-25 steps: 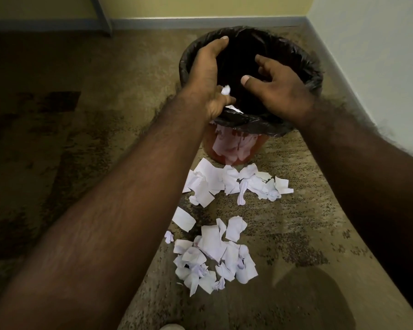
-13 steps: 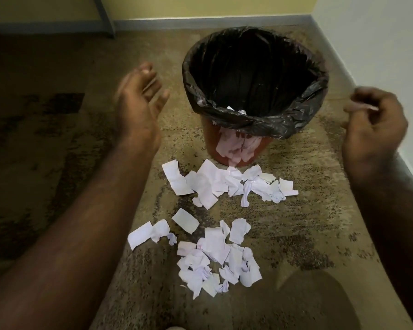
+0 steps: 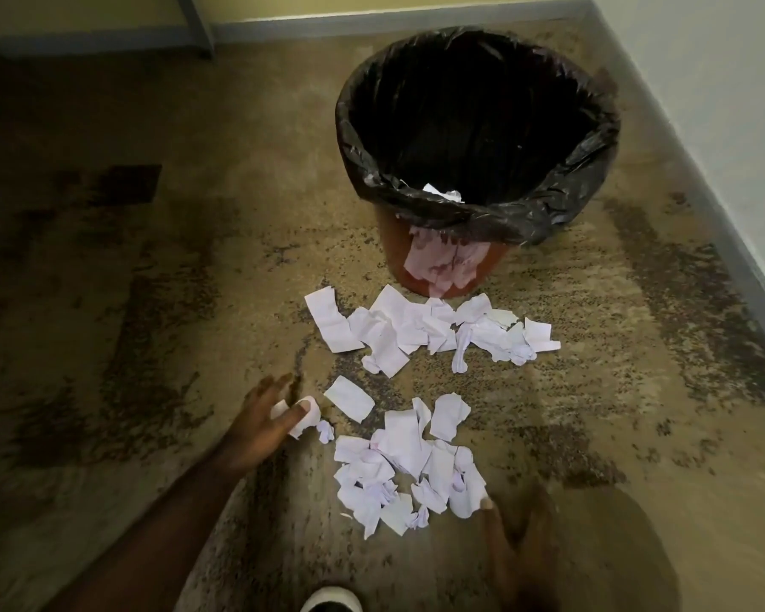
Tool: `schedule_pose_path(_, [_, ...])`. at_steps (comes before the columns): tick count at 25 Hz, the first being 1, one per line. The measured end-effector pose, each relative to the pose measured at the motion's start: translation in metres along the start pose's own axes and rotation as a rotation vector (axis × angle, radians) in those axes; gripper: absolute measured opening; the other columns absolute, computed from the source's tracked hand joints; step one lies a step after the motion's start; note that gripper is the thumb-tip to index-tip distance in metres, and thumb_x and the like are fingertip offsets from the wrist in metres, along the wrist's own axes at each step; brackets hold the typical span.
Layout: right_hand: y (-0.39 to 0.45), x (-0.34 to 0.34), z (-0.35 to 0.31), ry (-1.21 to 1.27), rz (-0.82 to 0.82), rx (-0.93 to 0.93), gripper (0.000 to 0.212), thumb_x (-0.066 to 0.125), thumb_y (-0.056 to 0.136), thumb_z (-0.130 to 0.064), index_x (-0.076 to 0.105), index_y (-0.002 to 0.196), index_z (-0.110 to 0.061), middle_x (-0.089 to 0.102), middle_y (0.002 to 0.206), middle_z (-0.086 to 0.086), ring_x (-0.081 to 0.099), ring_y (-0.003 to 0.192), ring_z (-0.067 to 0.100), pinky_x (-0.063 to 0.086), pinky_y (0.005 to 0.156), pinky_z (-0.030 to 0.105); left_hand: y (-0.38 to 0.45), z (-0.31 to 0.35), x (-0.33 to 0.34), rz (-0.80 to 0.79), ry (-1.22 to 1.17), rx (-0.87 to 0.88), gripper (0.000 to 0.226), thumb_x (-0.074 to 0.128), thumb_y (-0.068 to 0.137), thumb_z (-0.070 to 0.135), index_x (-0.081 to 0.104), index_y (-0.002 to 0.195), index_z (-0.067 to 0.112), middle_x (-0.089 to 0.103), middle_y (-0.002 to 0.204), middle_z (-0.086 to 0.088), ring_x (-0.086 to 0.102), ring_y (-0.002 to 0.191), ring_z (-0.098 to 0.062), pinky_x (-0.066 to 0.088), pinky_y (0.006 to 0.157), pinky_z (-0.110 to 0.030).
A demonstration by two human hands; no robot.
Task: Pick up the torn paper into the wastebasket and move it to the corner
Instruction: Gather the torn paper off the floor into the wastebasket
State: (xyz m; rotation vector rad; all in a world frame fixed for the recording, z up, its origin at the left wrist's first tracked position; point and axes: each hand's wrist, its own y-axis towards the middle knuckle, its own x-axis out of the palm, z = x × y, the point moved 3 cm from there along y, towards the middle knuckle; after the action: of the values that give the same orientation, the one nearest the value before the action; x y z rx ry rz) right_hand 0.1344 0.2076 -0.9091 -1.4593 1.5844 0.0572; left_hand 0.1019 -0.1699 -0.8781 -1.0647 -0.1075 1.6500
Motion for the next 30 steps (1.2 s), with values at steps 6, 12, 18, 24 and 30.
schedule_pose_path(6, [-0.035, 0.025, -0.013, -0.106, -0.182, -0.153, 0.127, 0.084, 0.065, -0.061, 0.006, 0.160, -0.028, -0.004, 0.168, -0.008, -0.001, 0.156, 0.022, 0.015, 0.125, 0.050, -0.028, -0.020, 0.032, -0.109, 0.202, 0.165, 0.113, 0.060, 0.055, 0.085, 0.027, 0.149, 0.032, 0.014, 0.161, 0.003, 0.011, 0.149, -0.019, 0.022, 0.119, -0.043])
schedule_pose_path(12, [-0.050, 0.049, -0.028, -0.311, -0.361, -0.256, 0.134, 0.075, 0.067, -0.071, -0.016, 0.158, -0.032, -0.039, 0.151, -0.011, -0.021, 0.152, 0.021, 0.012, 0.126, 0.051, -0.027, -0.031, 0.027, -0.032, 0.481, 0.037, 0.135, 0.062, 0.034, 0.092, 0.006, 0.149, 0.047, -0.008, 0.162, 0.003, -0.009, 0.149, -0.030, 0.013, 0.113, -0.067])
schedule_pose_path(18, [-0.049, 0.059, -0.032, -0.376, -0.284, -0.317, 0.123, 0.074, 0.080, -0.054, -0.015, 0.158, -0.024, -0.043, 0.153, -0.003, -0.020, 0.153, 0.026, 0.015, 0.127, 0.046, -0.032, -0.052, 0.031, -0.022, 0.326, 0.083, 0.114, 0.078, 0.051, 0.071, 0.028, 0.148, 0.037, -0.006, 0.163, 0.004, -0.013, 0.148, -0.029, 0.017, 0.117, -0.058])
schedule_pose_path(24, [-0.045, 0.070, -0.067, -0.390, -0.277, -0.380, 0.101, 0.062, 0.089, -0.055, -0.001, 0.160, -0.019, -0.039, 0.150, 0.001, -0.014, 0.155, 0.027, 0.011, 0.126, 0.039, -0.039, -0.032, 0.056, 0.080, 0.278, 0.222, 0.081, 0.073, 0.071, 0.053, 0.041, 0.141, 0.028, 0.019, 0.158, -0.002, 0.016, 0.147, -0.027, 0.027, 0.117, -0.044])
schedule_pose_path(30, [-0.037, 0.077, -0.075, -0.391, -0.264, -0.433, 0.086, 0.065, 0.094, -0.036, 0.015, 0.160, -0.016, -0.032, 0.152, 0.003, -0.007, 0.156, 0.034, 0.021, 0.124, 0.042, -0.006, -0.042, 0.020, 0.191, 0.433, 0.063, 0.073, 0.074, 0.072, 0.046, 0.046, 0.138, 0.034, 0.019, 0.157, -0.014, 0.018, 0.143, -0.038, 0.031, 0.112, -0.052])
